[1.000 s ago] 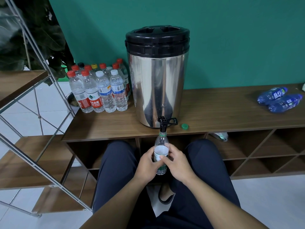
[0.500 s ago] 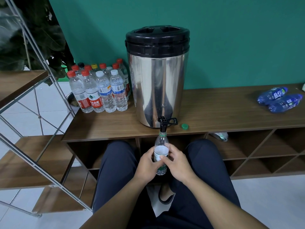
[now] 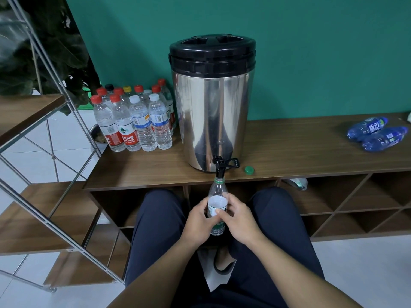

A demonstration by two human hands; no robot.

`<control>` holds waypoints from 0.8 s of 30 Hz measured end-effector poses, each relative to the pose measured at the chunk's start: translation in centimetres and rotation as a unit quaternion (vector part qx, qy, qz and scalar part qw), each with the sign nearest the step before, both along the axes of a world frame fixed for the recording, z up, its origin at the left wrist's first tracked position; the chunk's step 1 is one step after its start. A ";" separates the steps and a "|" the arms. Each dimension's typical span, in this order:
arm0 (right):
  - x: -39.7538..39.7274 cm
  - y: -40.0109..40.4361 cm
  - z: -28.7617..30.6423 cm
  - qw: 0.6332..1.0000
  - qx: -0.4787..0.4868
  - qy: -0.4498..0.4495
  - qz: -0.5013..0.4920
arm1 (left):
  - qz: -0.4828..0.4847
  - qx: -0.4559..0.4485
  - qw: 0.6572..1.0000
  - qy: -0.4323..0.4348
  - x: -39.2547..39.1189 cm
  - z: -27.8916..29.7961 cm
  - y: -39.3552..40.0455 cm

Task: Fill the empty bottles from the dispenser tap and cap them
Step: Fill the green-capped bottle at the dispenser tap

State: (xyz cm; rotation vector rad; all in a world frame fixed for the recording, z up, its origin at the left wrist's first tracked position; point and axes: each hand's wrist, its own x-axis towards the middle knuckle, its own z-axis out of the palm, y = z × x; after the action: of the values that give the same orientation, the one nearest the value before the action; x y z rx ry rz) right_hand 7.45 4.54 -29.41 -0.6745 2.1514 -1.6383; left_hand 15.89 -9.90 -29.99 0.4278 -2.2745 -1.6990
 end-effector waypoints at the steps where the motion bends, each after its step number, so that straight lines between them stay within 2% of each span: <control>1: 0.0 0.0 -0.1 1.000 -0.001 -0.001 0.002 | 0.000 0.000 1.000 0.000 0.0 0.0 0.0; 24: 0.0 0.1 -0.1 1.000 -0.003 -0.003 0.011 | -0.001 0.007 1.000 0.007 0.1 0.1 0.1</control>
State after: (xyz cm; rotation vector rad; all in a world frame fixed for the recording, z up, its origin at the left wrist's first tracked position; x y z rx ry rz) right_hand 7.41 4.60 -29.48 -0.6923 2.1292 -1.6329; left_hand 15.95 -9.77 -29.88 0.4159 -2.2558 -1.7137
